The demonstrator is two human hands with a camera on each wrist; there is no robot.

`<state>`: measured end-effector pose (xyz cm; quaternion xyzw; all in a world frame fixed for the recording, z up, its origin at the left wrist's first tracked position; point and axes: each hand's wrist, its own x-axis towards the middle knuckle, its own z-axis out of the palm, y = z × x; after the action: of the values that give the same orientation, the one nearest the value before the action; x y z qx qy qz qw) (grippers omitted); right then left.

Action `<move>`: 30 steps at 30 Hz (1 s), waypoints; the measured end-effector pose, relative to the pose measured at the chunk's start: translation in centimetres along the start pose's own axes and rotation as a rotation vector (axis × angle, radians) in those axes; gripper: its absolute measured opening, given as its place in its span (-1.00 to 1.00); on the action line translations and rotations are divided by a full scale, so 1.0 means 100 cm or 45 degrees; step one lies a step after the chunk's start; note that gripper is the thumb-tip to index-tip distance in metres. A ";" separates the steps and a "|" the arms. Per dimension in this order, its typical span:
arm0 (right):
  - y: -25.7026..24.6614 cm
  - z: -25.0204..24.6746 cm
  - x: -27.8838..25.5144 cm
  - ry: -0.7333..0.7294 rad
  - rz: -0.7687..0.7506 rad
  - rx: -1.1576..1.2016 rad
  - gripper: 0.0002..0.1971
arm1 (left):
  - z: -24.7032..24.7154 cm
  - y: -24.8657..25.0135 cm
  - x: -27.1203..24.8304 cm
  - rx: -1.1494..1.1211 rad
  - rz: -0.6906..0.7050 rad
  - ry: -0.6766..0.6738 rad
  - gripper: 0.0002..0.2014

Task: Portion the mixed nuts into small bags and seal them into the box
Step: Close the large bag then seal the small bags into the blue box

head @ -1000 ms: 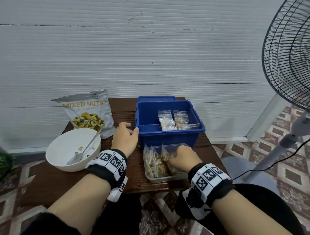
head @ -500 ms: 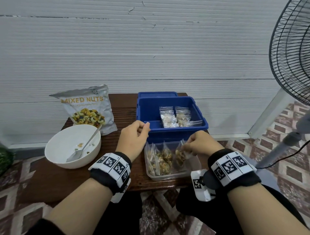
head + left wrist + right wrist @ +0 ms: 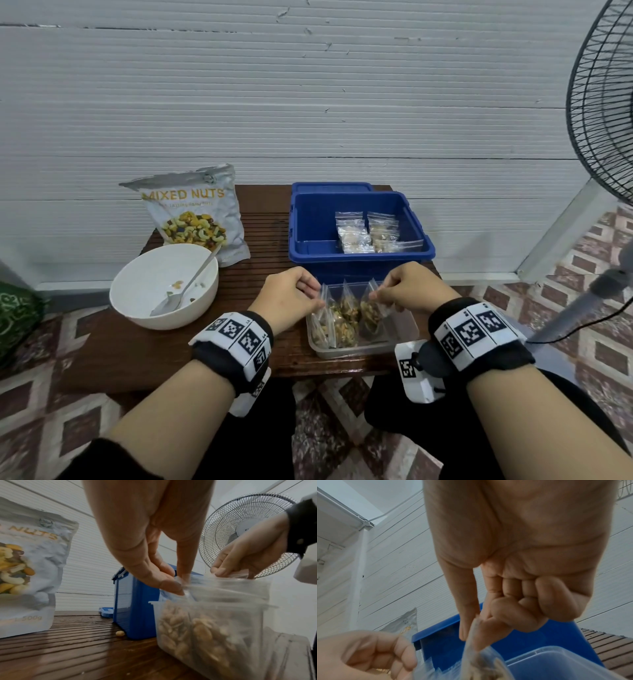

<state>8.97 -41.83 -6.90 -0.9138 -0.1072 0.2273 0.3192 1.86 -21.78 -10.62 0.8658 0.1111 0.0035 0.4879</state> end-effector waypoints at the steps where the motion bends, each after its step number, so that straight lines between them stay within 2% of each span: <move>1: 0.000 0.000 0.000 0.007 -0.002 0.008 -0.80 | 0.001 0.001 0.000 -0.014 0.012 -0.011 -0.80; 9: 0.003 -0.002 0.002 0.034 -0.045 0.026 -0.80 | -0.005 -0.010 0.001 -0.044 -0.042 0.040 -0.75; 13: 0.001 -0.003 0.001 0.043 -0.108 0.079 -0.81 | -0.005 -0.004 0.001 0.035 0.113 0.107 -0.86; 15: -0.001 -0.005 0.001 0.038 -0.157 0.120 -0.81 | -0.005 0.005 0.002 0.025 0.212 0.059 -0.88; 20: -0.008 -0.007 -0.004 -0.033 -0.398 -0.062 -0.89 | -0.003 0.021 0.008 0.086 0.400 -0.164 -0.67; 22: -0.010 -0.009 -0.006 0.005 -0.482 -0.128 -0.92 | -0.002 0.026 0.011 0.094 0.439 -0.184 -0.74; 25: -0.011 -0.012 -0.009 0.100 -0.572 -0.132 -0.93 | -0.001 0.034 0.012 0.047 0.467 -0.114 -0.95; 30: -0.009 -0.015 -0.006 0.185 -0.593 0.042 -0.88 | -0.004 0.039 0.014 0.009 0.510 -0.026 -0.97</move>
<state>9.12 -42.16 -5.13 -0.8730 -0.2878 0.0830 0.3849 3.95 -23.11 -7.27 0.8723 -0.0683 0.0911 0.4754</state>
